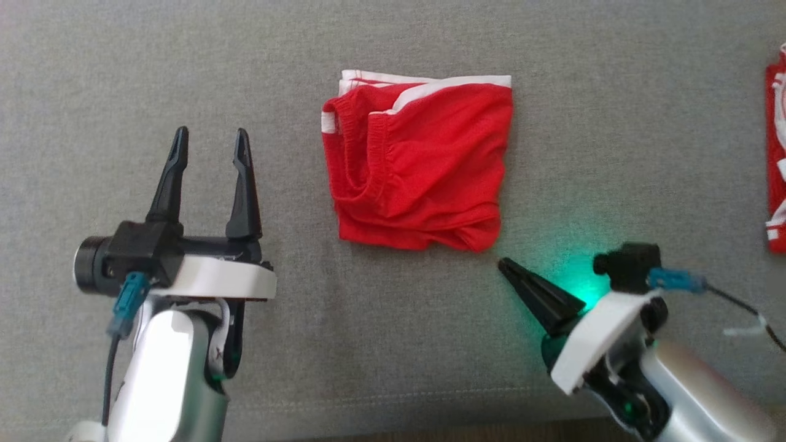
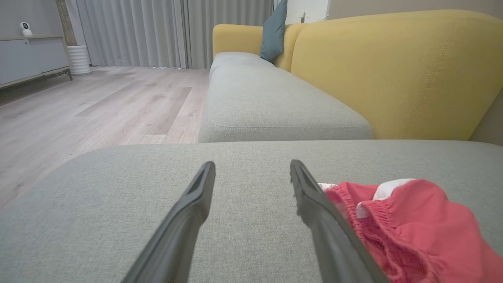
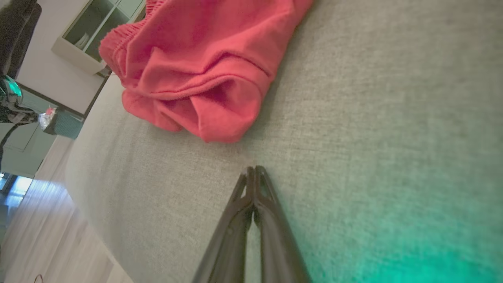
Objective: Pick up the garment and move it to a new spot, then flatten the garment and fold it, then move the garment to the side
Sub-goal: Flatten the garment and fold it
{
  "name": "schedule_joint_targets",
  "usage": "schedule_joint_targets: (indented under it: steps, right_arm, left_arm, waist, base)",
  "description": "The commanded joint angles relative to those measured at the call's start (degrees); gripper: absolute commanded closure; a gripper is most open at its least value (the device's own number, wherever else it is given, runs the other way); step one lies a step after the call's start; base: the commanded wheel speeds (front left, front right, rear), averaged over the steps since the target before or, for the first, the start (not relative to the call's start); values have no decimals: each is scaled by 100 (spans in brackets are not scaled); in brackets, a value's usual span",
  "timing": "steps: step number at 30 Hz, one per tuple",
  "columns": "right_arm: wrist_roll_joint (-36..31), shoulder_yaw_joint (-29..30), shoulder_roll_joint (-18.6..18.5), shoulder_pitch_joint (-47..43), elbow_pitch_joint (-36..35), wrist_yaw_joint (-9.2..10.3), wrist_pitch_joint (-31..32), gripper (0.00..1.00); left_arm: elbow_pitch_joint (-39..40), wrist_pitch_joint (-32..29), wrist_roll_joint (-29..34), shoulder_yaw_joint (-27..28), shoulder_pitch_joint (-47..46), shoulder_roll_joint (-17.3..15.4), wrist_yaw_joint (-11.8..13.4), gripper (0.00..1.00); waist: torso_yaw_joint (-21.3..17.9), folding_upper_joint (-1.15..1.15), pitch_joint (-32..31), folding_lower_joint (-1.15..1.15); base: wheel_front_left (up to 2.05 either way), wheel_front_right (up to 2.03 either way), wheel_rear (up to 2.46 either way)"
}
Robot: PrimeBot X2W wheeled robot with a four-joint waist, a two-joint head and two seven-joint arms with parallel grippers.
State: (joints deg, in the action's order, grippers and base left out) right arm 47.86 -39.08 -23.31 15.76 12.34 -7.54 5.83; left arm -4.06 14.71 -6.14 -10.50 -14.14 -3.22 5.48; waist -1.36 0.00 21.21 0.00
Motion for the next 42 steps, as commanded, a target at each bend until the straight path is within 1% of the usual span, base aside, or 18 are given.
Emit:
schedule_joint_targets:
  steps: [1, 3, 4, 5, 6, 8, 10, 14, 19, 22, 29, 42]
  right_arm:
    - [-42, -11, -35, -320, -139, 5, -7, 100]
    - [-162, 201, -39, -418, -618, 5, -228, 100]
    - [-270, 337, -71, -473, -837, 5, -332, 67]
    - [-394, 507, -87, -530, -1061, 5, -469, 22]
    - [-507, 688, -89, -603, -1270, 5, -584, 0]
    - [-856, 1102, -78, -710, -1624, 5, -821, 0]
    - [-1182, 1528, 23, -801, -1905, 5, -1066, 0]
    - [-1918, 2438, 366, -954, -2173, 5, -1471, 0]
    - [-2701, 3427, 905, -1170, -2293, 5, -1576, 0]
    - [-3007, 3758, 1189, -1353, -2351, 5, -1493, 0]
    - [-3213, 3805, 1385, -1599, -2306, 5, -1315, 0]
    - [-3308, 3830, 1449, -2031, -2212, 5, -1011, 0]
  left_arm:
    - [166, 29, 45, 192, 34, -38, -16, 0]
    - [156, 29, 39, 229, 78, -52, -7, 0]
    - [152, 29, 36, 253, 112, -59, 5, 0]
    - [146, 29, 36, 276, 154, -69, 20, 0]
    - [139, 29, 36, 296, 197, -78, 35, 0]
    - [134, 29, 28, 340, 269, -98, 64, 0]
    - [100, 29, 16, 387, 333, -129, 88, 0]
    - [72, 17, 15, 422, 404, -188, 125, 0]
    - [161, -79, 33, 445, 529, -279, 173, 0]
    - [238, -169, 31, 443, 693, -344, 186, 0]
    - [341, -236, -28, 448, 1043, -397, 216, 0]
    - [530, -362, -63, 397, 1517, -465, 279, 0]
  waist:
    - [-16, 0, -36, 0]
    - [-50, 0, -93, 0]
    - [-74, 0, -133, 0]
    - [-101, 0, -175, 0]
    - [-122, 0, -209, 0]
    - [-168, 0, -272, 0]
    - [-213, 0, -340, 0]
    - [-255, 0, -479, 0]
    - [-294, 0, -672, 0]
    - [-321, 0, -831, 0]
    - [-348, 0, -1176, 0]
    - [-346, 0, -1656, 0]
  base:
    - [0, 0, 0]
    - [0, 0, 0]
    - [0, 0, 0]
    - [0, 0, 0]
    - [0, 0, 0]
    - [0, 0, 0]
    - [0, 0, 0]
    - [0, 0, 0]
    - [0, 0, 0]
    - [0, 0, 0]
    - [0, 0, 0]
    - [0, 0, 0]
